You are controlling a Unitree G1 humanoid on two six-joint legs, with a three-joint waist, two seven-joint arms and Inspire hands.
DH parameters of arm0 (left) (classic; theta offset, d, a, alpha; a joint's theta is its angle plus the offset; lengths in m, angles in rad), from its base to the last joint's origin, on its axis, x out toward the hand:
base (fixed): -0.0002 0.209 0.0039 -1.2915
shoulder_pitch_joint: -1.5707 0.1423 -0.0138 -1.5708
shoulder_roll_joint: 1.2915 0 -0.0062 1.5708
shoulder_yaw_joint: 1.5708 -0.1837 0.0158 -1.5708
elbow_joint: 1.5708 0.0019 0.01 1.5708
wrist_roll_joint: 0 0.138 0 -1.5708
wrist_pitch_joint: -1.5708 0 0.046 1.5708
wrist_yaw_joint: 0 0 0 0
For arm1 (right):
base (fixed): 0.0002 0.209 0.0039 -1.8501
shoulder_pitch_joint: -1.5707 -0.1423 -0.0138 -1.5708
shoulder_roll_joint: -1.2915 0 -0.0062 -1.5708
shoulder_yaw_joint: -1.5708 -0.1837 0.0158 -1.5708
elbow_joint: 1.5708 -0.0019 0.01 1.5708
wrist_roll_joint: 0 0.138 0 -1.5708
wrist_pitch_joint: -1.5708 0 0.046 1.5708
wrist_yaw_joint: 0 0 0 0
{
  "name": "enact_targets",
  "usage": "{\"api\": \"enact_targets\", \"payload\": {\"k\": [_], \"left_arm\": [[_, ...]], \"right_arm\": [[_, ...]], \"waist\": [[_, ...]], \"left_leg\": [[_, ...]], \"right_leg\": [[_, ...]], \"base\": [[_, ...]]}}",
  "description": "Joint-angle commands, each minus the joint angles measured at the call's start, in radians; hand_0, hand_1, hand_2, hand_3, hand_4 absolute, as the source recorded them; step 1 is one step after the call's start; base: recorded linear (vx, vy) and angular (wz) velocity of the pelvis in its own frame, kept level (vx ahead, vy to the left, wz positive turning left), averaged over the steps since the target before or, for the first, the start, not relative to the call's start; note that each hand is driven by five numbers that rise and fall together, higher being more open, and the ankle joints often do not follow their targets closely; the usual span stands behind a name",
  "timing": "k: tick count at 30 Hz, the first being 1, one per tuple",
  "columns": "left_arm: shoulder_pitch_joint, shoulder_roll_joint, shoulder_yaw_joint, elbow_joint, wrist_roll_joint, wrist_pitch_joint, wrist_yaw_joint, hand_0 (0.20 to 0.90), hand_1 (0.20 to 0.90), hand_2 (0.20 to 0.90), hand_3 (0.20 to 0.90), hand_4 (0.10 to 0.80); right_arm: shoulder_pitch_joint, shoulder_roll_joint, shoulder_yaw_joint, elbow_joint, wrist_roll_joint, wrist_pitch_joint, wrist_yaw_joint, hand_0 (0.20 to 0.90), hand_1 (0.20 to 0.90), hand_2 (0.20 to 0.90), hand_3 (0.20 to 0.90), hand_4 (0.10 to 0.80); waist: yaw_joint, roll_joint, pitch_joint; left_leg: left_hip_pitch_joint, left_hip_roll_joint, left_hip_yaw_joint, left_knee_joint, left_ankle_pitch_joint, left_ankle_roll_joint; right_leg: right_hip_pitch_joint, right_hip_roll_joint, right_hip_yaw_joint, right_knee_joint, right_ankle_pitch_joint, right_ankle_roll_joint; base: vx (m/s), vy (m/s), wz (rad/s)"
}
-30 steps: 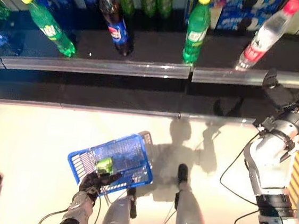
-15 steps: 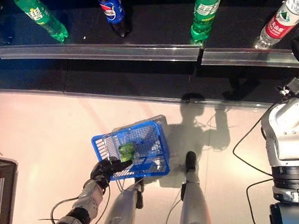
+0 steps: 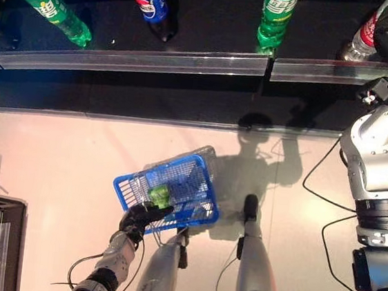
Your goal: Pick up the drink and place into the basket.
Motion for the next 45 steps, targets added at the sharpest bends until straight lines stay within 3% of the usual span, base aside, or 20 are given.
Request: {"api": "enact_targets", "payload": {"k": [1, 13, 25, 32, 38, 39, 40, 41, 45], "left_arm": [[0.086, 0.043, -0.025, -0.047, -0.030, -0.014, -0.033, 0.300, 0.300, 0.300, 0.200, 0.100], [0.077, 0.059, -0.044, -0.066, -0.047, -0.001, -0.031, 0.300, 0.300, 0.300, 0.200, 0.100], [0.097, 0.064, -0.059, -0.094, -0.069, -0.001, -0.048, 0.300, 0.300, 0.300, 0.200, 0.100], [0.112, 0.076, -0.067, -0.113, -0.084, 0.002, -0.053, 0.300, 0.300, 0.300, 0.200, 0.100], [0.116, 0.090, -0.068, -0.130, -0.082, 0.006, -0.055, 0.300, 0.300, 0.300, 0.200, 0.100], [0.120, 0.092, -0.070, -0.133, -0.082, 0.007, -0.058, 0.300, 0.300, 0.300, 0.200, 0.100], [0.121, 0.092, -0.069, -0.133, -0.082, 0.008, -0.060, 0.300, 0.300, 0.300, 0.200, 0.100], [0.122, 0.094, -0.070, -0.134, -0.085, 0.009, -0.063, 0.300, 0.300, 0.300, 0.200, 0.100], [0.125, 0.096, -0.070, -0.136, -0.086, 0.009, -0.068, 0.300, 0.300, 0.300, 0.200, 0.100]], "right_arm": [[-0.156, -0.104, 0.002, -0.061, -0.009, -0.048, -0.005, 0.900, 0.900, 0.900, 0.900, 0.800], [-0.271, -0.133, 0.045, 0.104, 0.132, -0.069, 0.009, 0.900, 0.900, 0.900, 0.900, 0.800], [-0.377, -0.175, 0.088, 0.193, 0.169, -0.054, -0.016, 0.900, 0.900, 0.900, 0.900, 0.800], [-0.424, -0.180, 0.106, 0.235, 0.202, -0.111, -0.012, 0.900, 0.900, 0.900, 0.900, 0.800], [-0.472, -0.196, 0.134, 0.237, 0.191, -0.109, -0.020, 0.900, 0.900, 0.900, 0.900, 0.800], [-0.478, -0.199, 0.137, 0.235, 0.188, -0.106, -0.018, 0.815, 0.815, 0.815, 0.801, 0.701], [-0.481, -0.201, 0.139, 0.235, 0.190, -0.104, -0.019, 0.578, 0.578, 0.578, 0.524, 0.424], [-0.490, -0.206, 0.146, 0.236, 0.191, -0.101, -0.023, 0.300, 0.300, 0.300, 0.200, 0.100], [-0.503, -0.214, 0.154, 0.246, 0.193, -0.099, -0.019, 0.300, 0.300, 0.300, 0.200, 0.100]], "waist": [[0.017, -0.031, -0.026], [0.032, -0.004, -0.008], [0.040, 0.029, -0.008], [0.052, 0.038, -0.008], [0.060, 0.042, -0.008], [0.061, 0.044, -0.008], [0.061, 0.044, -0.008], [0.061, 0.044, -0.008], [0.063, 0.044, -0.008]], "left_leg": [[-0.089, 0.028, -0.081, 0.079, 0.057, 0.020], [-0.113, 0.016, -0.083, 0.085, 0.063, 0.022], [-0.152, 0.007, -0.083, 0.077, 0.078, 0.020], [-0.160, 0.007, -0.082, 0.063, 0.087, 0.020], [-0.168, 0.008, -0.086, 0.050, 0.099, 0.018], [-0.169, 0.007, -0.087, 0.048, 0.101, 0.017], [-0.169, 0.008, -0.087, 0.048, 0.101, 0.017], [-0.170, 0.007, -0.087, 0.048, 0.101, 0.017], [-0.178, 0.005, -0.087, 0.056, 0.100, 0.018]], "right_leg": [[0.001, -0.029, -0.032, 0.157, -0.150, -0.037], [-0.030, -0.039, -0.039, 0.177, -0.154, -0.038], [-0.085, -0.041, -0.035, 0.200, -0.161, -0.042], [-0.102, -0.039, -0.040, 0.206, -0.163, -0.043], [-0.113, -0.037, -0.048, 0.208, -0.164, -0.044], [-0.115, -0.036, -0.048, 0.209, -0.165, -0.044], [-0.116, -0.036, -0.049, 0.211, -0.166, -0.044], [-0.120, -0.036, -0.050, 0.215, -0.167, -0.045], [-0.128, -0.034, -0.050, 0.222, -0.170, -0.048]], "base": [[0.000, 0.000, 0.00], [0.015, -0.010, 0.04], [0.001, 0.000, 0.00], [0.010, -0.030, 0.00], [0.001, -0.020, 0.00], [0.000, 0.000, 0.00], [0.000, 0.000, 0.00], [0.000, 0.000, 0.00], [0.000, 0.000, 0.00]]}}
